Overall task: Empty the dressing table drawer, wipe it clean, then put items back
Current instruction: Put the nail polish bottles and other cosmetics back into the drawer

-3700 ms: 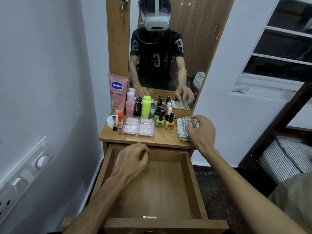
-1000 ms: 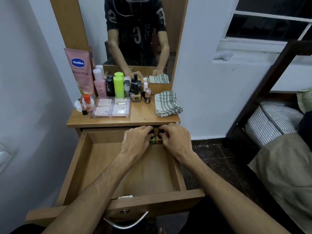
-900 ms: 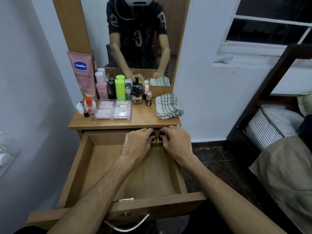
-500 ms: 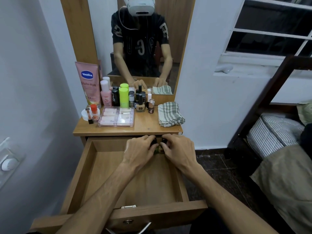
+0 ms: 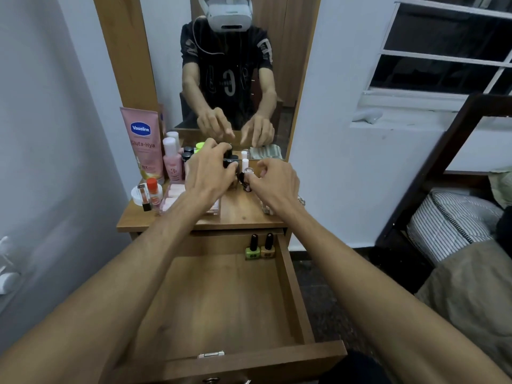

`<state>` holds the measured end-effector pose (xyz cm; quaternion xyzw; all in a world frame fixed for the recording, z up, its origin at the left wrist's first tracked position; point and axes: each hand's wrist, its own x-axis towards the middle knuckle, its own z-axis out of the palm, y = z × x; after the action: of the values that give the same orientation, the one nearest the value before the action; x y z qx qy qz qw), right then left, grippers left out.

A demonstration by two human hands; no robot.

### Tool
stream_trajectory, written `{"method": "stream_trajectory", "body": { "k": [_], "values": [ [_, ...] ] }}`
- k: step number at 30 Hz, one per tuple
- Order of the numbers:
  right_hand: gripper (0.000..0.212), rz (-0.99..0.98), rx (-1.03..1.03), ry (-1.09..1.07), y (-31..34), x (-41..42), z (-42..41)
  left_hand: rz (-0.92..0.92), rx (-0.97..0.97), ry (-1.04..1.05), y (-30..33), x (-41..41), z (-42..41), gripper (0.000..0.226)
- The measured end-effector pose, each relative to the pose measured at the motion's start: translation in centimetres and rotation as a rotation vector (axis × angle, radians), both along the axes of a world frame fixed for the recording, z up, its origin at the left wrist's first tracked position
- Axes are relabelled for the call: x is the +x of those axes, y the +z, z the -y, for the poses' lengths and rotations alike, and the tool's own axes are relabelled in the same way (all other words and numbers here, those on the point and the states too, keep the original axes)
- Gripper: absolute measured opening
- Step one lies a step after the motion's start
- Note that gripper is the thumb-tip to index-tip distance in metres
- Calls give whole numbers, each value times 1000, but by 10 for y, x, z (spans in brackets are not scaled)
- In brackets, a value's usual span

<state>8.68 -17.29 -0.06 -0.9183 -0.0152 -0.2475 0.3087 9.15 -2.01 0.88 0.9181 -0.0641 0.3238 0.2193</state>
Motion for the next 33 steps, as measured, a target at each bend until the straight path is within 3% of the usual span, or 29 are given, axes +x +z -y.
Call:
{"method": "stream_trajectory", "body": {
  "k": [6, 12, 23, 33],
  "values": [
    [26, -89, -38, -31, -11, 24, -7, -110, 103, 13, -1, 18, 3, 27],
    [14, -68, 47, -8, -12, 17, -5, -109, 4, -14, -7, 15, -2, 15],
    [9, -31, 133, 163, 3, -65, 40, 73, -106, -273, 14, -64, 2, 12],
    [16, -229, -14, 188, -30, -120, 61, -209, -9, -342, -25, -106, 33, 6]
  ]
}}
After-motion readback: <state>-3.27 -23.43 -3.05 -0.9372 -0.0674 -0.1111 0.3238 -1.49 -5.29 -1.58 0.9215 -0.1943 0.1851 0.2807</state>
